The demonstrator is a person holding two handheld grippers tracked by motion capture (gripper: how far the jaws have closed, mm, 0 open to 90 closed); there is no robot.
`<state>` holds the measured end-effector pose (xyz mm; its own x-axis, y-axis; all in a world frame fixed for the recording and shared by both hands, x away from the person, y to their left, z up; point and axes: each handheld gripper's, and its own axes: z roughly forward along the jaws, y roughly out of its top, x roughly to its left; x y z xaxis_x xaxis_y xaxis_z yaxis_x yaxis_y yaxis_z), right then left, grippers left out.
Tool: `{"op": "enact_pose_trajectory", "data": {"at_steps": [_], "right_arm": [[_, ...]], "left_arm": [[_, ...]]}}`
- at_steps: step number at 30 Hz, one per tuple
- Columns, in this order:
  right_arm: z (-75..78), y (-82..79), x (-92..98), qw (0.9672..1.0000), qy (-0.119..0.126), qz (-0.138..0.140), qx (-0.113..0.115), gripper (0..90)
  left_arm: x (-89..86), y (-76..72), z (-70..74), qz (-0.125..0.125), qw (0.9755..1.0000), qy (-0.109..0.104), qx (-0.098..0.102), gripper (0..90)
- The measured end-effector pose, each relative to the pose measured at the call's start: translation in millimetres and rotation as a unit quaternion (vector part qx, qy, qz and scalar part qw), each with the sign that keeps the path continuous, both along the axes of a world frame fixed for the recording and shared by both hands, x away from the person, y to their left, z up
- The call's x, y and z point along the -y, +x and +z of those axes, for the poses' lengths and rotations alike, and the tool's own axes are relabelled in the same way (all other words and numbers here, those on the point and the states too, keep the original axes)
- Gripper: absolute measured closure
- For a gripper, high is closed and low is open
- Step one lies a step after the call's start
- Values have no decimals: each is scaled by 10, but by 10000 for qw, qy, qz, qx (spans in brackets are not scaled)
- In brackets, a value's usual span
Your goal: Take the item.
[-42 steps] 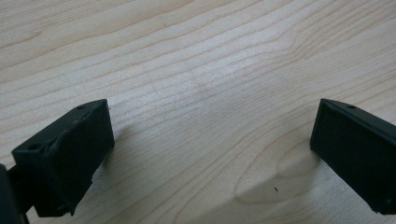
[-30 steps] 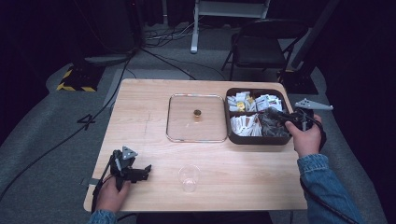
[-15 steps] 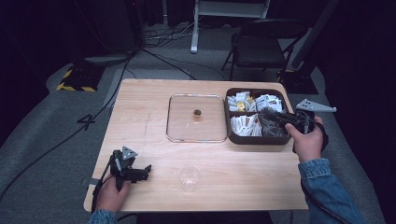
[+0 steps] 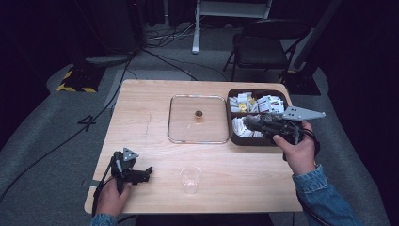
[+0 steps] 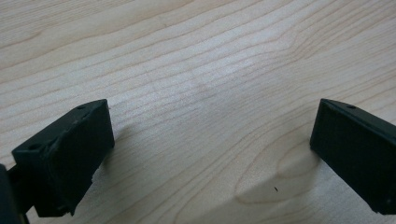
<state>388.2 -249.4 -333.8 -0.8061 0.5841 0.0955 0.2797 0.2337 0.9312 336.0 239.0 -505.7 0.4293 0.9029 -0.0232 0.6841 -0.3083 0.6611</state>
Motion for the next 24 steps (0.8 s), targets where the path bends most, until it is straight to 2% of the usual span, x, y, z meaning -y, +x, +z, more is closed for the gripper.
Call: {"op": "enact_pose_trajectory", "data": {"at_steps": [2, 3, 4, 5, 6, 13, 17, 18, 24], "right_arm": [[27, -72, -143, 9998, -1, 212, 27, 809], [27, -72, -143, 9998, -1, 212, 27, 809], [31, -129, -250, 9993, -2, 378, 6, 809], [31, -129, -250, 9993, -2, 378, 6, 809], [29, -179, -334, 9986, -13, 528, 8, 809], [12, -390, -646, 9944, -7, 1061, -3, 809], [-16, -467, -766, 9920, -14, 1260, -38, 809], [-32, -508, -840, 9903, -27, 1388, -52, 809], [-73, -568, -965, 9874, -18, 1576, -130, 809]], "left_arm": [[-2, 1, 1, -10, 10000, 9, 2, 0], [-2, 1, 1, -10, 10000, 9, 2, 0], [-2, 1, 1, -10, 10000, 8, 1, 0], [-2, 1, 1, -10, 10000, 8, 1, 0], [-2, 2, 1, -13, 10000, 11, 2, 0], [-2, 2, 1, -12, 10000, 11, 1, 0], [-3, 3, 1, -14, 10000, 11, -2, 0], [-3, 3, 1, -15, 10000, 11, -1, 0], [1, 10, 0, -2, 10000, -18, 5, 0]]}}
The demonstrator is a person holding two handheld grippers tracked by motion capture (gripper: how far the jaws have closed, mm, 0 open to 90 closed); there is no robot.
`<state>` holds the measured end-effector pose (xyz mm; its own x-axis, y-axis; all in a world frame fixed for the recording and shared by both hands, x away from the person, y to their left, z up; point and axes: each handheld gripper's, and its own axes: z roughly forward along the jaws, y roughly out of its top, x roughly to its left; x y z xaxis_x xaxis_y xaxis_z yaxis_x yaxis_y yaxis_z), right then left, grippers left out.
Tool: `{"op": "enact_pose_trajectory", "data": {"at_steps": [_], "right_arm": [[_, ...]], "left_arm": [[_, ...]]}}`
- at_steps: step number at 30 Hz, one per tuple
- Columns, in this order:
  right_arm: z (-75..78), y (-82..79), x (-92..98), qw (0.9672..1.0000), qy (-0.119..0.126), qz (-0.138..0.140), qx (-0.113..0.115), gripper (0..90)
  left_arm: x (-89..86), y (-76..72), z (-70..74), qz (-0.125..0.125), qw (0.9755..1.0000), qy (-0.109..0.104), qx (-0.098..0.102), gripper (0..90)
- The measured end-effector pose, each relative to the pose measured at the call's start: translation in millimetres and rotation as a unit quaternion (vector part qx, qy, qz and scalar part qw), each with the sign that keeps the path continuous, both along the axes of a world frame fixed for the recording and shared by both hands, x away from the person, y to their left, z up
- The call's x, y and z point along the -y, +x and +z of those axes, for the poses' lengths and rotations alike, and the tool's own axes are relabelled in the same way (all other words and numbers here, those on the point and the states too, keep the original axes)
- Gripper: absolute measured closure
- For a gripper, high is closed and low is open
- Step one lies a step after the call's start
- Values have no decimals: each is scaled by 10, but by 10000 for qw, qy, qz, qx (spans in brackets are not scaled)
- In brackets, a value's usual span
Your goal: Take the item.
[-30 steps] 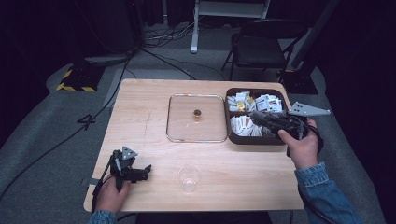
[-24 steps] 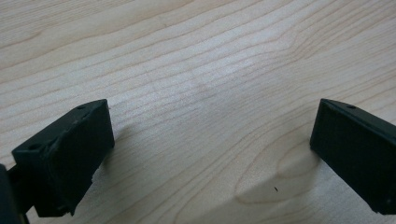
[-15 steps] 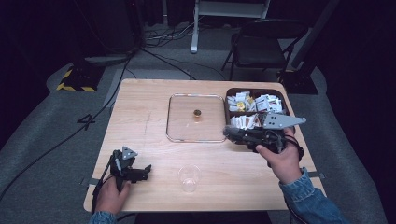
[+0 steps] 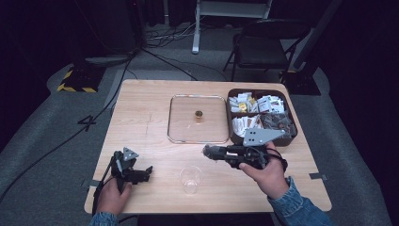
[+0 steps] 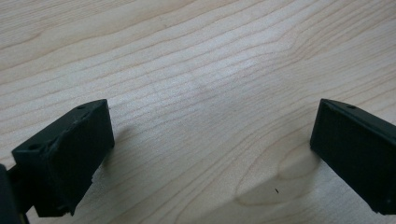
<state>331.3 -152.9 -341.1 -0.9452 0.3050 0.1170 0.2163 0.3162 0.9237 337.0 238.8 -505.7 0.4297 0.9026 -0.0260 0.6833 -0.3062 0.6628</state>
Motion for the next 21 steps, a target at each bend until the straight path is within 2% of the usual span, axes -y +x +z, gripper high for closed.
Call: {"op": "enact_pose_trajectory", "data": {"at_steps": [3, 8, 11, 21], "right_arm": [[-47, -45, -98, 9999, -57, 135, -17, 809], [-124, -67, -187, 9997, -157, 195, -54, 809], [-223, -107, -286, 9993, -231, 294, -80, 809], [-489, -151, -451, 9971, -504, 473, -332, 808]], "left_arm": [[0, 0, 0, -1, 10000, 1, -1, 0], [0, 0, 0, -1, 10000, 1, -1, 0], [0, 0, 0, -1, 10000, 0, -1, 0], [1, 0, -1, 4, 10000, -1, 7, 0]]}}
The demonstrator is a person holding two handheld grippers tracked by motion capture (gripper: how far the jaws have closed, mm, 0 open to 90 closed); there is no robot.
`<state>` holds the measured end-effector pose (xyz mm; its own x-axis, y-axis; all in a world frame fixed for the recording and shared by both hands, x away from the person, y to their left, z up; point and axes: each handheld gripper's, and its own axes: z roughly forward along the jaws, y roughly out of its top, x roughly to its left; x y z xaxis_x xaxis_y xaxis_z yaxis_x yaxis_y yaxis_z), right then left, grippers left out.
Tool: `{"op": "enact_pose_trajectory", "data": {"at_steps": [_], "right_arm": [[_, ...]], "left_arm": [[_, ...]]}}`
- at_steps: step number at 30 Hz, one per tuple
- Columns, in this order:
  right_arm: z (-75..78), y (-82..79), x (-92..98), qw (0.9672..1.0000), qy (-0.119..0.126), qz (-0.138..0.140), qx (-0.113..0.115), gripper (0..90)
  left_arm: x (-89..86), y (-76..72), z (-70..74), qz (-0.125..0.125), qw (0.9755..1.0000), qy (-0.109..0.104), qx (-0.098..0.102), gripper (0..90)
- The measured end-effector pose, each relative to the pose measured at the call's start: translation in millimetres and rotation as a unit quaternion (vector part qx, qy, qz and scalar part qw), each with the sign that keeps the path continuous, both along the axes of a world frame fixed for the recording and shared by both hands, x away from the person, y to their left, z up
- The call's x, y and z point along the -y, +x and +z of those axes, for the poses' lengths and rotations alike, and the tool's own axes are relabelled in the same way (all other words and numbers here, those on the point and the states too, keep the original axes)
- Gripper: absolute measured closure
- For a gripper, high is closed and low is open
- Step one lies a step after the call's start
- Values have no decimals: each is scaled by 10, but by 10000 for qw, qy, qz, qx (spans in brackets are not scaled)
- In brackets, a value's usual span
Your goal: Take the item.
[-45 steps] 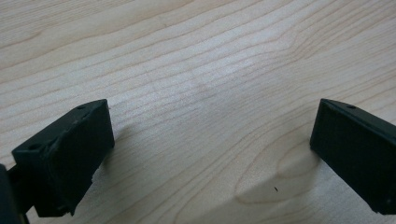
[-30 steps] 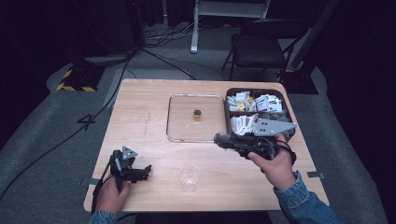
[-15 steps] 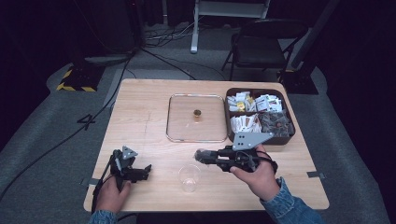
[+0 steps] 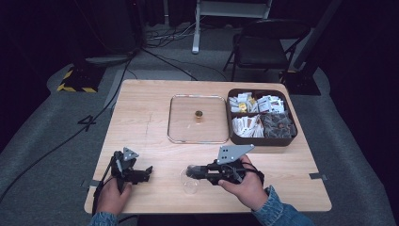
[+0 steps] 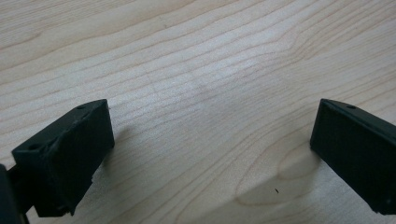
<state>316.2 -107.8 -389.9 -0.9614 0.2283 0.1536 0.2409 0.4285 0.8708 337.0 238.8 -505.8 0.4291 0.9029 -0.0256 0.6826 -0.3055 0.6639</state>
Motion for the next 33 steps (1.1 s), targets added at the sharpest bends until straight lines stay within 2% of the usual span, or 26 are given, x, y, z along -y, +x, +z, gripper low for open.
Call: {"op": "enact_pose_trajectory", "data": {"at_steps": [7, 20, 22, 23, 24, 26, 31, 33], "right_arm": [[-150, 7, -51, 9999, -137, -2, -90, 808], [-306, 36, -103, 9993, -332, -88, -148, 798], [-312, 36, -104, 9994, -291, -145, -125, 727], [-312, 36, -104, 9994, -291, -145, -125, 727], [-308, 34, -106, 9995, -240, -193, -98, 644], [-303, 37, -107, 9995, -196, -252, -55, 565], [-282, 66, -83, 9992, -115, -376, -22, 479], [-241, 101, -36, 9987, -22, -509, -27, 415]], "left_arm": [[-1, 0, 1, -3, 10000, 1, -7, 0], [-1, 2, 1, -7, 10000, 0, -10, 0], [-1, 2, 2, -8, 10000, 3, -12, 0], [-1, 2, 2, -8, 10000, 3, -12, 0], [-2, 4, 2, -13, 10000, 15, -9, 0], [-2, 5, 3, -14, 10000, 16, -10, 0], [0, 9, 0, -4, 10000, 5, 4, 0], [-1, 11, 0, -5, 10000, 12, 10, 0]]}}
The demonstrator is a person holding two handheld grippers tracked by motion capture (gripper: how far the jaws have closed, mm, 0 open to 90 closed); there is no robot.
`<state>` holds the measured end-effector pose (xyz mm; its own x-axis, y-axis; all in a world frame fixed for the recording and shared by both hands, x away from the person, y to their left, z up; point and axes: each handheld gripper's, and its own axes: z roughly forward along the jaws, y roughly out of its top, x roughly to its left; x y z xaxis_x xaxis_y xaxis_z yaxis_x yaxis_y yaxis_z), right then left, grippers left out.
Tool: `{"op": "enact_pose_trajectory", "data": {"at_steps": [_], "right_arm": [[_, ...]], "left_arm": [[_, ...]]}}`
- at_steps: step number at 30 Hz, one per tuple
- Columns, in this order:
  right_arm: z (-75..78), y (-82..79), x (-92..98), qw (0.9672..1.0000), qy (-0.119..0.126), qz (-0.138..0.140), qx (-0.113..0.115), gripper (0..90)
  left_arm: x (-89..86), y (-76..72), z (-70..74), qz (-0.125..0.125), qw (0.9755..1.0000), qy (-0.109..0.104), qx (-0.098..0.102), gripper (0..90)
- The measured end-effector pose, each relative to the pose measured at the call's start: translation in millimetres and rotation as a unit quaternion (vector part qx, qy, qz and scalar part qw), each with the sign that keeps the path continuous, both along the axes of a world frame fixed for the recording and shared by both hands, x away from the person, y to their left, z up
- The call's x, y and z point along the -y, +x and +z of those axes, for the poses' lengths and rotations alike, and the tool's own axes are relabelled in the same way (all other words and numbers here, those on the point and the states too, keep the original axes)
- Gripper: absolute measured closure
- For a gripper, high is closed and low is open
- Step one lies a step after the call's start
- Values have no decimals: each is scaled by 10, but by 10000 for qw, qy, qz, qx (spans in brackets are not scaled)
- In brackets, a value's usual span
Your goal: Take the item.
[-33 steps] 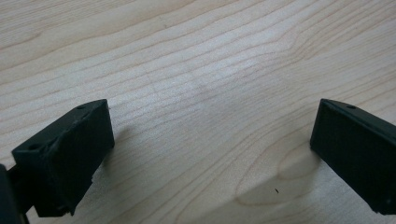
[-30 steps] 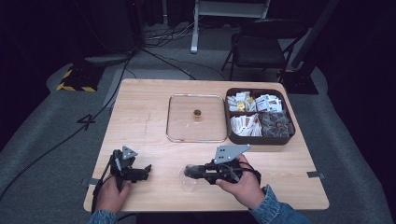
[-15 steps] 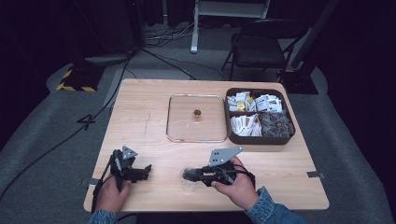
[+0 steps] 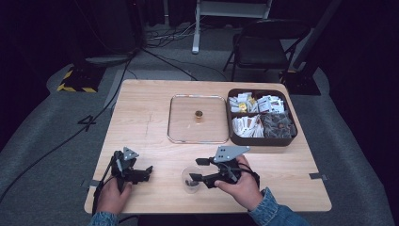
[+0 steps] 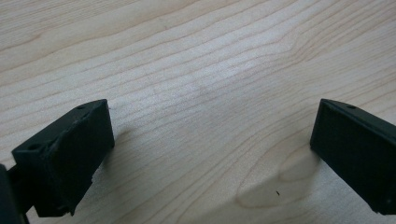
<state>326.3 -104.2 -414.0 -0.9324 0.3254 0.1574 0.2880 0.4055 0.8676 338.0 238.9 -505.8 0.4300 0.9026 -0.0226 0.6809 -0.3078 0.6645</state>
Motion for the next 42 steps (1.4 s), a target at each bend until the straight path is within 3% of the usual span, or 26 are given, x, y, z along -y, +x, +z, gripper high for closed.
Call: {"op": "enact_pose_trajectory", "data": {"at_steps": [7, 10, 20, 26, 31, 37, 42], "right_arm": [[218, 71, 225, 9992, 63, -330, 212, 332], [350, 115, 455, 9976, 35, -589, 358, 315], [461, 202, 973, 9924, -111, -1145, 430, 290], [453, 228, 1156, 9908, -193, -1297, 323, 265], [379, 276, 1353, 9884, -325, -1475, 154, 225], [290, 324, 1542, 9863, -420, -1593, 109, 200], [163, 390, 1737, 9819, -570, -1802, 91, 182]], "left_arm": [[1, 1, -1, -2, 10000, -10, -10, 0], [1, 1, -1, -3, 10000, -8, -7, 0], [1, 1, 0, -2, 10000, -2, -2, 0], [1, 1, 0, -1, 10000, -2, -1, 0], [0, 1, 0, -4, 10000, -1, 0, 0], [1, 1, -1, -3, 10000, -2, 0, 0], [1, 1, 0, -3, 10000, 0, -1, 0]]}}
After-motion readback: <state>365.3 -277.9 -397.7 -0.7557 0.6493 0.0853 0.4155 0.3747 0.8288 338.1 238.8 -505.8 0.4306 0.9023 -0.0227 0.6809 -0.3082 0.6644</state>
